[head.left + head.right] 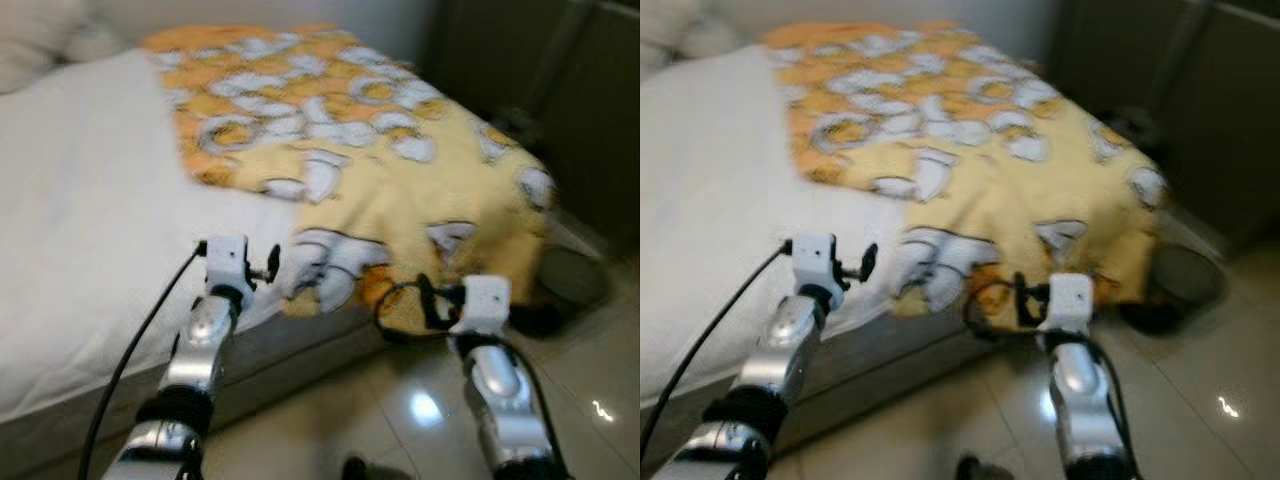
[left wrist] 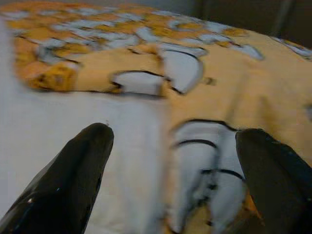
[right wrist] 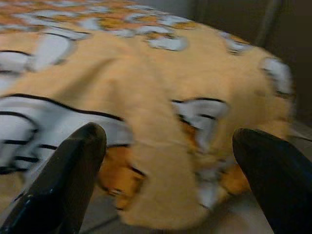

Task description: Clean up the room

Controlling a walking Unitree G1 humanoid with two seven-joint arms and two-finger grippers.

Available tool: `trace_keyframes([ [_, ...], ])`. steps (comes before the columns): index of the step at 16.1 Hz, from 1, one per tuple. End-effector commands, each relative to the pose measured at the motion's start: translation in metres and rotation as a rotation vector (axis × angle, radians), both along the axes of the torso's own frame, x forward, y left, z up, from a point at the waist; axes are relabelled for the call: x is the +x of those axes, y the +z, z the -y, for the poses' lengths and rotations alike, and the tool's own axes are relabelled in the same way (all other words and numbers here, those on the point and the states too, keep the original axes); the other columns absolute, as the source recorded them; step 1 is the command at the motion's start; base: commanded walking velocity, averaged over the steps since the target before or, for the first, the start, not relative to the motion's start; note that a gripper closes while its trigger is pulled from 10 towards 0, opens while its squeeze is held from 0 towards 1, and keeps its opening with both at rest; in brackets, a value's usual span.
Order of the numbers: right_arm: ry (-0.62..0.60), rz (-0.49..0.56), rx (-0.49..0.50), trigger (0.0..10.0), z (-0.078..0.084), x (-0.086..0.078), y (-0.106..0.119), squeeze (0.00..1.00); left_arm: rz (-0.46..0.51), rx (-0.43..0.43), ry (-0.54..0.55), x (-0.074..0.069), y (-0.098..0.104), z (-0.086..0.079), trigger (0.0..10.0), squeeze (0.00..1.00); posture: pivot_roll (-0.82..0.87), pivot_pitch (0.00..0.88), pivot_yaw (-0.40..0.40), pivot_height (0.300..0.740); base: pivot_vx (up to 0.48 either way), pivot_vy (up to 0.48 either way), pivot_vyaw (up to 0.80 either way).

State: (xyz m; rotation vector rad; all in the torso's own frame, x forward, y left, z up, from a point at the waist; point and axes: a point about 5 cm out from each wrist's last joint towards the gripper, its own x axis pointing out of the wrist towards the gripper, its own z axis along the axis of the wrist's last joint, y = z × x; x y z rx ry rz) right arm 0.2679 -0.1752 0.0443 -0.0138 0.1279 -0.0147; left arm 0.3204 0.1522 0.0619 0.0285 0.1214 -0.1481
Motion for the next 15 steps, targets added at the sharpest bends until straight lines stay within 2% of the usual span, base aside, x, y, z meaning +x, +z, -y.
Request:
trace_keyframes([
  [1, 0.023, 0.025, -0.005, 10.0, -0.005, 0.004, 0.005, 0.0, -0.001, 0.027, 0.007, 0.001, -0.001, -0.003, 10.0, 0.0, 0.0, 0.0, 0.003, 0.74, 0.48, 0.0, 0.0],
  [5, 0.04, 0.027, -0.015, 10.0, -0.006, 0.007, 0.007, 0.0, -0.016, 0.03, 0.02, 0.002, -0.003, -0.007, 10.0, 0.0, 0.0, 0.0, 0.0, 0.74, 0.48, 0.0, 0.0],
  [9, 0.067, 0.012, -0.029, 10.0, -0.008, 0.007, 0.004, 0.0, -0.026, 0.033, 0.003, 0.001, -0.007, -0.002, 10.0, 0.0, -0.01, 0.0, -0.003, 0.74, 0.48, 0.0, 0.0],
  [11, 0.077, -0.008, -0.018, 10.0, -0.009, 0.005, 0.002, 0.0, -0.031, 0.1, 0.026, 0.0, -0.01, -0.006, 10.0, 0.0, -0.01, 0.0, -0.005, 0.74, 0.48, 0.0, -0.75],
  [12, 0.098, -0.024, -0.021, 10.0, -0.011, 0.001, -0.003, 0.0, -0.111, 0.272, 0.081, -0.001, -0.022, -0.016, 10.0, 0.0, -0.01, 0.0, -0.01, 0.74, 0.0, 0.0, -0.7],
  [13, 0.106, -0.027, -0.028, 10.0, -0.011, -0.001, -0.005, 0.0, -0.139, 0.204, 0.111, -0.003, -0.027, -0.018, 10.0, 0.0, -0.01, 0.0, -0.014, 0.74, 0.0, 0.0, 0.0],
  [15, 0.135, -0.029, -0.001, 10.0, -0.014, -0.005, -0.006, 0.0, -0.206, 0.191, 0.158, -0.008, -0.039, -0.021, 10.0, 0.0, -0.01, 0.0, -0.031, 0.74, 0.0, 0.0, 0.0],
])
